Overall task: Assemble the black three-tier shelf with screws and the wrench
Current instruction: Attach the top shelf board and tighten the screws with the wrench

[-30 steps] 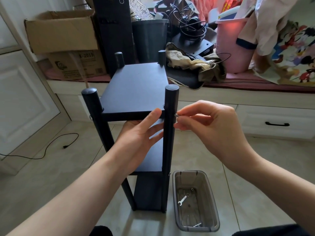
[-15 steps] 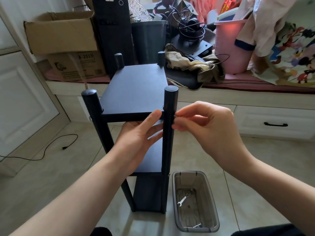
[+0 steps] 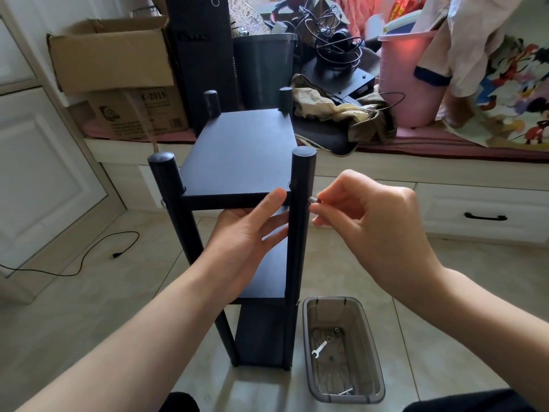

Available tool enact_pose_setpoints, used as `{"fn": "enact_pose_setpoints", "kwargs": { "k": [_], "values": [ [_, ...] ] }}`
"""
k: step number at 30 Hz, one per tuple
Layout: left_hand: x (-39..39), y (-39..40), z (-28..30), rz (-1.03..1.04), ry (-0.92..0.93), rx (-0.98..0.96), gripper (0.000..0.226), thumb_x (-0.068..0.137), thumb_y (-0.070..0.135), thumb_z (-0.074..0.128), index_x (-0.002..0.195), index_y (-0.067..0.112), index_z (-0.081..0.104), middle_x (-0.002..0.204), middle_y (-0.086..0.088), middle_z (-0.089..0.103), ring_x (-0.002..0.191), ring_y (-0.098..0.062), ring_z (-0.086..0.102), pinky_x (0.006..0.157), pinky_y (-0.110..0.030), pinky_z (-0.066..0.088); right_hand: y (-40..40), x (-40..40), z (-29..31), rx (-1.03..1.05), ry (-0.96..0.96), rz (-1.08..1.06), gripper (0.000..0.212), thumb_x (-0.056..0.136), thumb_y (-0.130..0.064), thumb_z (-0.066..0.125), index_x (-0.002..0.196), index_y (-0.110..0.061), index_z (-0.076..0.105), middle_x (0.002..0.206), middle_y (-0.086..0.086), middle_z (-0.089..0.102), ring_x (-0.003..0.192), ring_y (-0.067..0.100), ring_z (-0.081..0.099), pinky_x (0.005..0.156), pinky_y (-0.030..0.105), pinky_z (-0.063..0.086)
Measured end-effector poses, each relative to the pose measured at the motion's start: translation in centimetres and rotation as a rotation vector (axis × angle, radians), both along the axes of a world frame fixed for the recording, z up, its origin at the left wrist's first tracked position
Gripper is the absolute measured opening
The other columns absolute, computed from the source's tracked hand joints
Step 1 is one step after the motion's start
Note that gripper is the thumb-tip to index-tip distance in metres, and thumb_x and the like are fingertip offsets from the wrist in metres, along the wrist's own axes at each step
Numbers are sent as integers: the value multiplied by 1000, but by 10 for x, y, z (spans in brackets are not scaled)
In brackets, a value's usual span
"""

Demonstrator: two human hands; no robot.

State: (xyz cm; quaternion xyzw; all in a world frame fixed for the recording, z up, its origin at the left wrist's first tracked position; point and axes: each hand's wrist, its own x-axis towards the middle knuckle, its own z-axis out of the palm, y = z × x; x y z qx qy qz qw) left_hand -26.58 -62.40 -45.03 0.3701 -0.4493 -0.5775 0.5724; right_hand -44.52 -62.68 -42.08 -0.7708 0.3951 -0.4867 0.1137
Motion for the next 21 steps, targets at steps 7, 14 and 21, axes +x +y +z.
{"fn": "enact_pose_setpoints", "kwargs": {
  "k": [7,14,21],
  "values": [
    [-1,1,1,6,-12,-4,46,90,34,61,124,3,66,122,-9,72,116,-25,68,108,-47,45,1,0,-2,-195,138,-36,12,87,-8,75,82,-3,65,71,2,67,64,16,67,63,27,51],
    [-2,2,1,4,-20,-12,42,92,34,59,123,6,67,123,-8,72,118,-25,67,110,-48,43,0,2,-4,-259,200,-60,7,87,-2,74,84,-2,67,73,4,66,64,19,65,62,31,53],
    [-4,2,2,20,-29,10,45,91,34,58,122,1,66,123,-10,71,117,-27,67,110,-50,44,-3,5,-1,156,-99,5,4,85,-10,76,87,-11,72,76,-5,73,69,0,71,70,21,58]
  ]
}}
